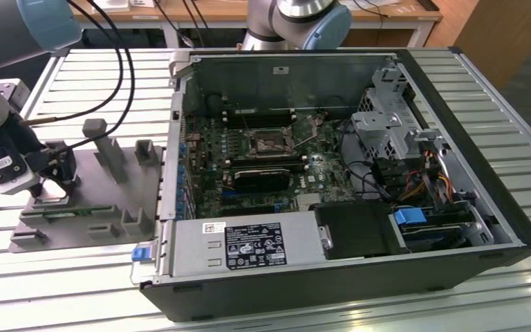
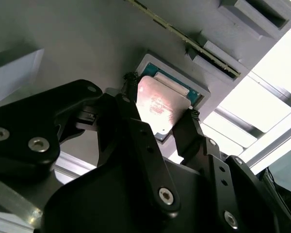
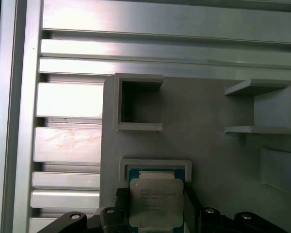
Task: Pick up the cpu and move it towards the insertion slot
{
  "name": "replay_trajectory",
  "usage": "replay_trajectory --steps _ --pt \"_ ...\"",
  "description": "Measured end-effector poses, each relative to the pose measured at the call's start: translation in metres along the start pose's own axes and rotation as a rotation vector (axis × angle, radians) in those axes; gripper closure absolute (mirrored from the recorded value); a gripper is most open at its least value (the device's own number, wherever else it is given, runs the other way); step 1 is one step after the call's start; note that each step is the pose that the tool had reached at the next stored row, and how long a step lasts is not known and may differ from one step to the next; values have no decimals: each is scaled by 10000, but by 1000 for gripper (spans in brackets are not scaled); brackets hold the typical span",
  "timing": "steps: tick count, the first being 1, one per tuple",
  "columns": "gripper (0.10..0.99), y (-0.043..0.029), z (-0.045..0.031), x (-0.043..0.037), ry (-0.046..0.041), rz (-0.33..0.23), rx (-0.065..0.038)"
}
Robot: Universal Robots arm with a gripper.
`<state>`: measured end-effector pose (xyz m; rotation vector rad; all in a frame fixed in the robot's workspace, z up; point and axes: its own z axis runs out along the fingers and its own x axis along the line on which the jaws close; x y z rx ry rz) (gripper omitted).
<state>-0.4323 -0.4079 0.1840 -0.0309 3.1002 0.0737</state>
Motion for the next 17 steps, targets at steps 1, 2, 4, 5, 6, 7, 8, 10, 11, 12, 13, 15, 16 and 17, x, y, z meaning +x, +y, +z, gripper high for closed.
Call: replay_trajectory --steps 1,2,4,5,6,7,8,10,11,12,13,15,16,17 --pt "549 1 -12 -1 0 0 0" --pt "549 1 -27 -1 3 0 2" --pt "549 3 -62 -2 5 0 3" --pt "549 3 -80 -3 6 0 3" --pt "549 4 -98 -3 5 1 3" --pt "549 5 -115 -4 6 0 3" --pt "549 6 -132 -5 6 0 3" --pt "549 8 -168 -6 5 0 3" --pt "549 8 -186 -7 5 0 2" --pt "549 9 -204 -8 6 1 3" --pt "549 10 -222 -8 5 0 3" --pt "549 12 -264 -10 5 0 2" --pt "549 13 -286 -11 5 0 3" --pt "549 14 -307 -12 5 0 2"
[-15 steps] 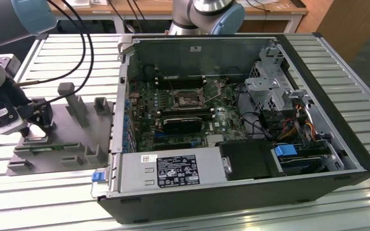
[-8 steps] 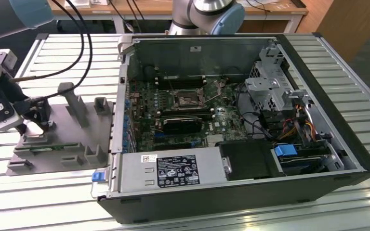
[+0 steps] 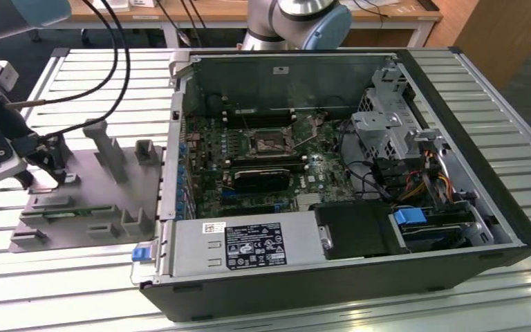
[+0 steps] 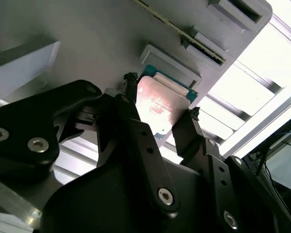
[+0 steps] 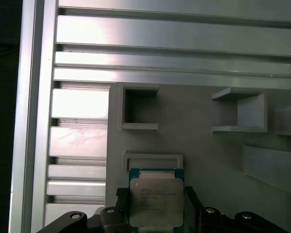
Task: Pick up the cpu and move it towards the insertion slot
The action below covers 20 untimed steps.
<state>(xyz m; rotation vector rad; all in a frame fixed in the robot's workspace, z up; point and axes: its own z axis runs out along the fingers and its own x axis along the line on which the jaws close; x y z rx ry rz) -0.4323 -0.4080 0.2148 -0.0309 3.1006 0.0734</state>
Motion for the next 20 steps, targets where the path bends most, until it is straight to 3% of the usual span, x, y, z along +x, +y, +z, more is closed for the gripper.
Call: replay_trajectory --steps 20 --pt "549 19 -403 -16 1 0 1"
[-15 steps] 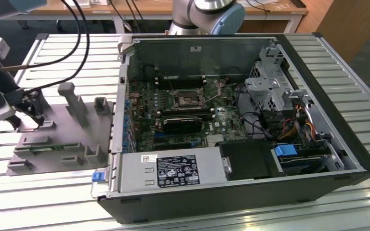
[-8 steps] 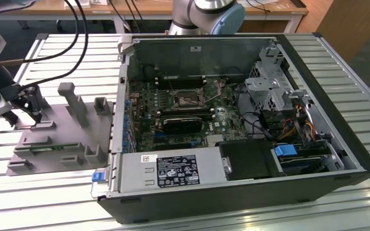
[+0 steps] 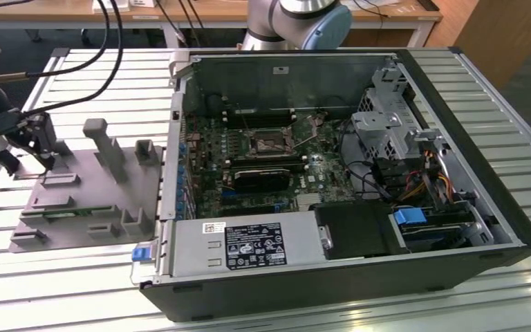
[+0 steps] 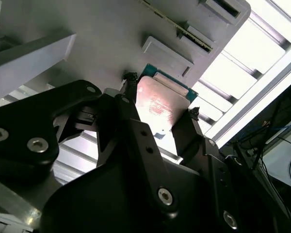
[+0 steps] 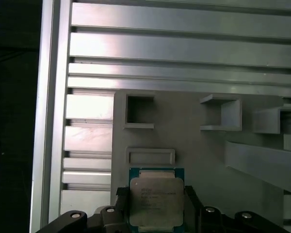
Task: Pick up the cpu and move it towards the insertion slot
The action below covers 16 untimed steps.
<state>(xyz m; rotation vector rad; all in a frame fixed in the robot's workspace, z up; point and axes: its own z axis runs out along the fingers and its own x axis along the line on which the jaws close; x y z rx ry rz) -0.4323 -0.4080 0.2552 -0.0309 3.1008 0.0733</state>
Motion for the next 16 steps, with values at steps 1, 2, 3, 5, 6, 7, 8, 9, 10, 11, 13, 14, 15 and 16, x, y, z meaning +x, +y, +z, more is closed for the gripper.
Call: replay_trajectory --steps 1,2,3,5,6,7,8,9,10,11,13,14,15,16 --pt "549 1 -23 -1 0 0 0" --pt "549 2 -46 -2 0 0 0" --pt "549 3 -70 -3 -1 0 -1" --pt "549 6 -118 -5 -1 0 -1" --pt "549 7 -143 -6 -1 0 0" --pt "549 8 -169 -7 0 0 0" --pt "549 9 -193 -8 -1 0 0" --pt "549 10 -216 -9 0 1 0" --pt "549 11 -238 -10 -1 0 -1" --pt "549 12 -262 -10 0 0 0" --pt "549 14 -307 -12 0 0 0" --pt "549 16 -331 -13 -1 0 -1" --pt "549 17 -352 -14 -2 0 -1" --pt "549 18 -375 -15 0 0 0"
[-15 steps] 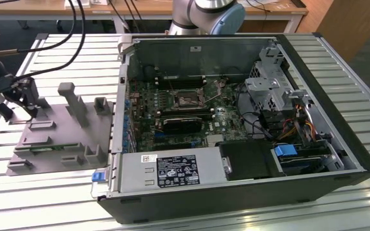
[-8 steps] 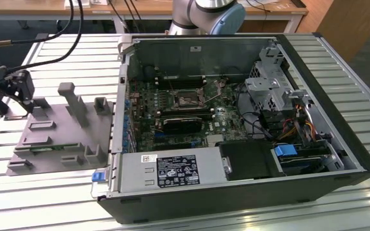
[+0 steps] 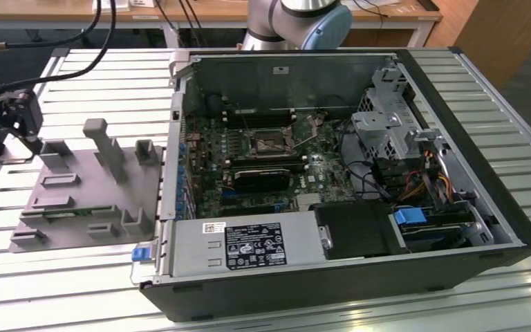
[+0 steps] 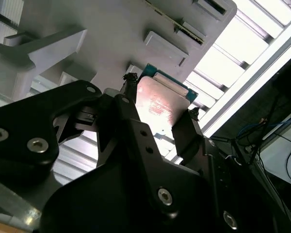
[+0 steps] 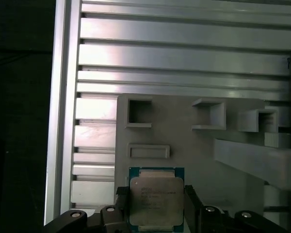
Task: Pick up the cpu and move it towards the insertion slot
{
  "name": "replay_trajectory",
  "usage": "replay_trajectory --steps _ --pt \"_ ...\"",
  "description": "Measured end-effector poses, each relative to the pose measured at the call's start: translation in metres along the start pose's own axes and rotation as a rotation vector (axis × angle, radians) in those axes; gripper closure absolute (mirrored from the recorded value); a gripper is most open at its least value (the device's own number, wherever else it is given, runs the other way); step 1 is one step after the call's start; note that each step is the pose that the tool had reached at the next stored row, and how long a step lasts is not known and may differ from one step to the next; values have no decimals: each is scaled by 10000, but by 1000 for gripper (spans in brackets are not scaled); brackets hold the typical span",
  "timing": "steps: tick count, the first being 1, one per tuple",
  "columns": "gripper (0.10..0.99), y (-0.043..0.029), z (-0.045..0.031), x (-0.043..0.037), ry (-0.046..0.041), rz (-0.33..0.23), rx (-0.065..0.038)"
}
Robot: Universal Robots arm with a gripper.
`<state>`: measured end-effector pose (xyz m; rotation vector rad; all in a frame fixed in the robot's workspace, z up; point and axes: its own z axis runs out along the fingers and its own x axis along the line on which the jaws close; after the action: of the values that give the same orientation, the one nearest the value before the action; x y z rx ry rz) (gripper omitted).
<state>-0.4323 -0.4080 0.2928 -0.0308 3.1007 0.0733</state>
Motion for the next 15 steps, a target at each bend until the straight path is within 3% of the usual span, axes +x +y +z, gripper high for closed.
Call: replay_trajectory --steps 15 --pt "549 14 -292 -12 0 0 0"
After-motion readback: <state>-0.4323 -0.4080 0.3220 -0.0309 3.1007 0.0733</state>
